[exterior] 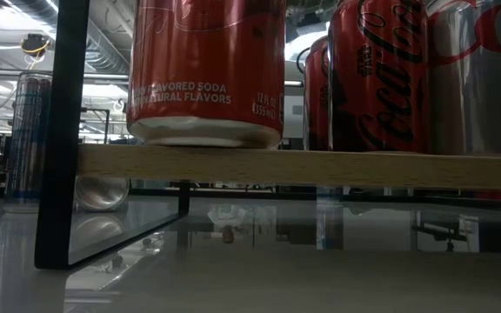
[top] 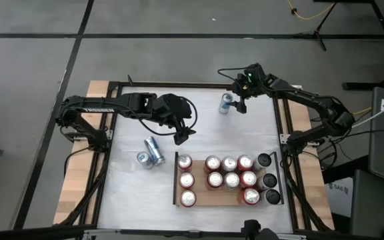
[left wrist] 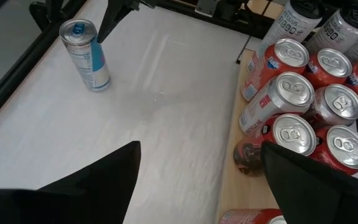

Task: Place canned beverage on shelf
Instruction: Put the top right blue soda can on the shelf

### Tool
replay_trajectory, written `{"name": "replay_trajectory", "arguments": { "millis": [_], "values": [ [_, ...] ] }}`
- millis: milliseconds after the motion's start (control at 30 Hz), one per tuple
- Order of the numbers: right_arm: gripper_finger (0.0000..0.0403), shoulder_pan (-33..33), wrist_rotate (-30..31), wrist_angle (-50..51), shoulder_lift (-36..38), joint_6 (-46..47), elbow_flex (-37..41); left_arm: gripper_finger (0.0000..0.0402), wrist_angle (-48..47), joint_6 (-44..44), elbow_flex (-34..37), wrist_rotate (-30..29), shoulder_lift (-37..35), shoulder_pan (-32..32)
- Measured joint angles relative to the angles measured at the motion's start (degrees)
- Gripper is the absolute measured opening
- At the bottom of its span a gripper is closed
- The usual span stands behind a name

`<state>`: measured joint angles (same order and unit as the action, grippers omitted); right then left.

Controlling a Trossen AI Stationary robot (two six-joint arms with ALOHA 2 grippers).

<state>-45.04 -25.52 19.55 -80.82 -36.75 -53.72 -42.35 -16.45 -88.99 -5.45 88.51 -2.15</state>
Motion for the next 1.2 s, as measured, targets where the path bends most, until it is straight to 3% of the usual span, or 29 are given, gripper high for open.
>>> {"name": "replay_trajectory", "arguments": {
  "millis": [733,1200],
  "values": [
    [0.0347,0.07,2.92,0.00,-4.55,0.00,-0.01,0.0322,-0.01,0.04,0.00,0.01,0.02,0.00],
    [0.0346,0.07,-1.16,-0.12,-5.39,1.79,-0.01,0.0322,-0.02,0.09,0.00,0.00,0.02,-0.01]
  ]
}}
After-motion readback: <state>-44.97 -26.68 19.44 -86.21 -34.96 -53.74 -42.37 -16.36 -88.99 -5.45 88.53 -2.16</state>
